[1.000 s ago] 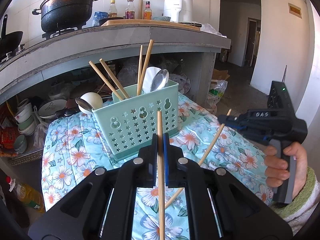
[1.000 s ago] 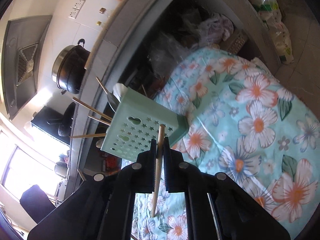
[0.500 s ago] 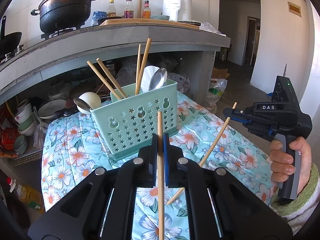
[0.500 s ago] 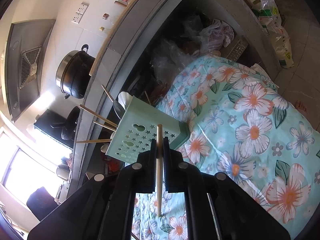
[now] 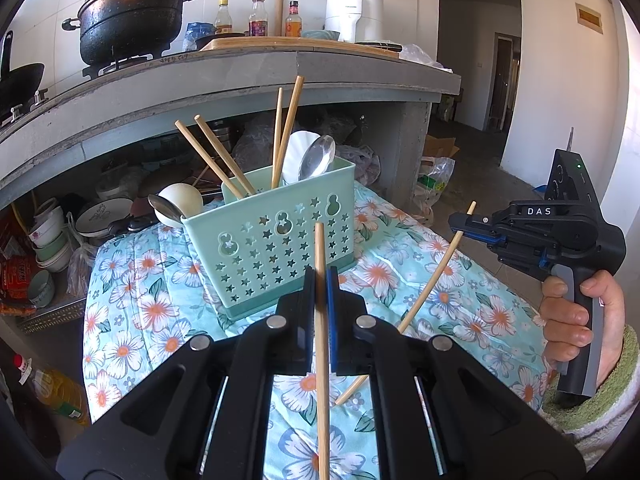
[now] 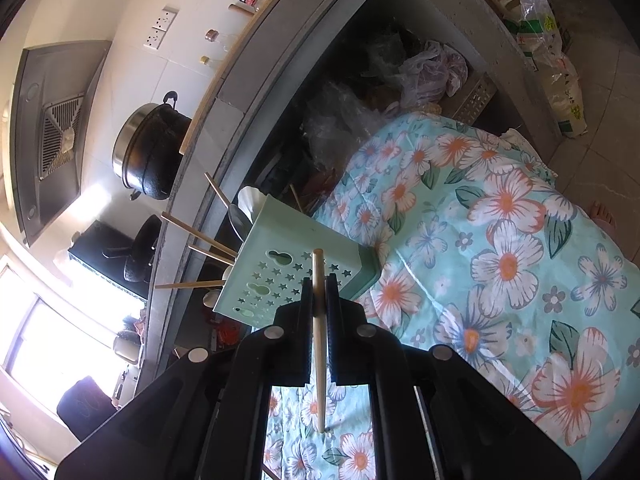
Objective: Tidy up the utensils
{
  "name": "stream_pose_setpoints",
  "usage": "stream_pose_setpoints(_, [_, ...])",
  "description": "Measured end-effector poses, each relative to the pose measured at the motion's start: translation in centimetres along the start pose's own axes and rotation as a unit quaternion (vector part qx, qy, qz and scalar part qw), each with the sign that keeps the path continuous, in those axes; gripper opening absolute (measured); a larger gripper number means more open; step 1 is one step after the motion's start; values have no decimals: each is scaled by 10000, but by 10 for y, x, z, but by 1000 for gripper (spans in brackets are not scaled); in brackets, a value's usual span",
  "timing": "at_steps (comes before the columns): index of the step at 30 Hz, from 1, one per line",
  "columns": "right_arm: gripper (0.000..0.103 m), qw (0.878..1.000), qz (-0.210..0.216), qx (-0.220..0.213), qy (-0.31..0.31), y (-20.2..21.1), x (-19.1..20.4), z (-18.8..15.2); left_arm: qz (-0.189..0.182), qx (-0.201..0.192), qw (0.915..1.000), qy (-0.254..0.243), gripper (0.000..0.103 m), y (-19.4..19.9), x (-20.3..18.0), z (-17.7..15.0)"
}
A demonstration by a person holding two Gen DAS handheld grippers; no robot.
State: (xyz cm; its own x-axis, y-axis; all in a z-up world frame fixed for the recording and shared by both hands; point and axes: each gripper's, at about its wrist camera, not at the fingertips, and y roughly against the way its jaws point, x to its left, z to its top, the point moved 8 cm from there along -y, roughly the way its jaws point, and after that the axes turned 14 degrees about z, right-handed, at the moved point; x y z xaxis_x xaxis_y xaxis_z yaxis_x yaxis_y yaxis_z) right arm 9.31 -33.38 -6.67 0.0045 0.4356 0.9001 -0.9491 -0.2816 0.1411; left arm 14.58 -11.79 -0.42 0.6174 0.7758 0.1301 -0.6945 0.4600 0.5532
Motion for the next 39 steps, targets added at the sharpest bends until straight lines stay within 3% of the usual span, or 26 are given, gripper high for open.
stream_pose_setpoints(39, [6,9997,79,-215,62,13,9,13,0,17,10000,0,4,-1,0,0])
